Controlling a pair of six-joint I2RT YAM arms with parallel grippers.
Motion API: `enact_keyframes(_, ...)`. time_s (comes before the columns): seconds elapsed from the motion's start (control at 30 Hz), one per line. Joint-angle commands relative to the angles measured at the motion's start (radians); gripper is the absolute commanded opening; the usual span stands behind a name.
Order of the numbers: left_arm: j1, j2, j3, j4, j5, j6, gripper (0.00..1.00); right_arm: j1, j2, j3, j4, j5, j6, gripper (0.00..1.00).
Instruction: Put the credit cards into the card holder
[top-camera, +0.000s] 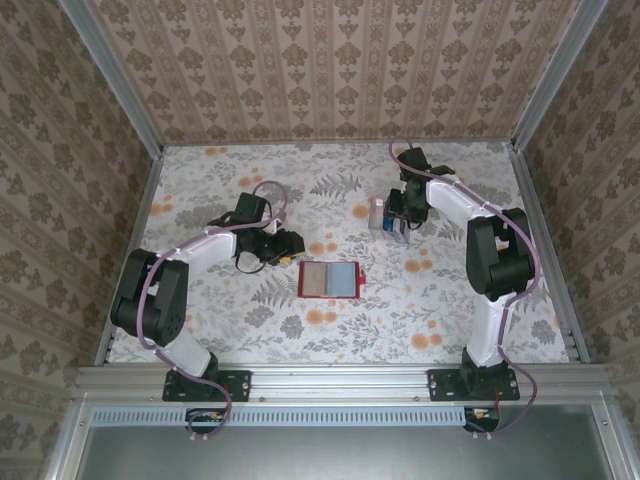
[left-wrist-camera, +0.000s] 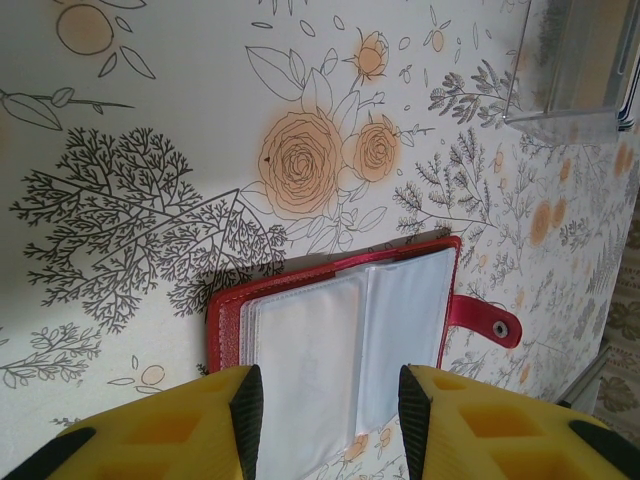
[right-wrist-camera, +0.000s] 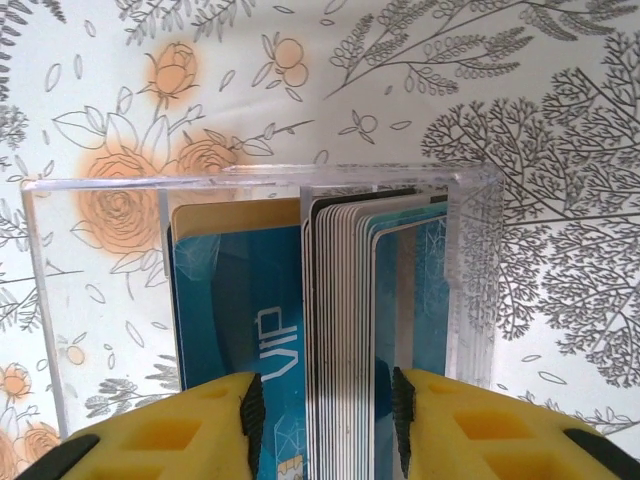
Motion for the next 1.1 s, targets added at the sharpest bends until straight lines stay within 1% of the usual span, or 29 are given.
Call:
enact_keyframes(0.0, -0.003, 0.011, 0.004, 0.008, 0.001, -0.007, 0.43, -0.002, 0.001, 0.004, 0.02, -0.056, 0.007, 0.39)
enact_keyframes(0.17, -0.004, 0.013, 0.005, 0.008, 0.002, -0.005, 0.43, -0.018, -0.023, -0.034, 0.083, -0.128, 0.04, 0.37)
enact_keyframes(0.37, -0.003, 0.018, 0.006, 0.01, 0.003, -0.005, 0.43, -0.021, -0.028, -0.033, 0.089, -0.147, 0.042, 0.33)
enact_keyframes(0.57, -0.004, 0.019, 0.007, 0.011, 0.003, -0.005, 0.43, -0.021, -0.023, -0.03, 0.085, -0.155, 0.044, 0.25)
enact_keyframes(0.83, -0.004, 0.023, 0.005, 0.012, 0.003, -0.004, 0.43, -0.022, -0.019, -0.024, 0.084, -0.171, 0.042, 0.17)
enact_keyframes(0.97, -0.003, 0.026, 0.008, 0.012, 0.006, -0.005, 0.43, -0.022, -0.012, -0.015, 0.072, -0.172, 0.037, 0.09)
enact_keyframes(1.07, -0.004, 0.025, 0.009, 0.011, 0.006, -0.005, 0.43, -0.021, -0.012, -0.01, 0.064, -0.169, 0.035, 0.06)
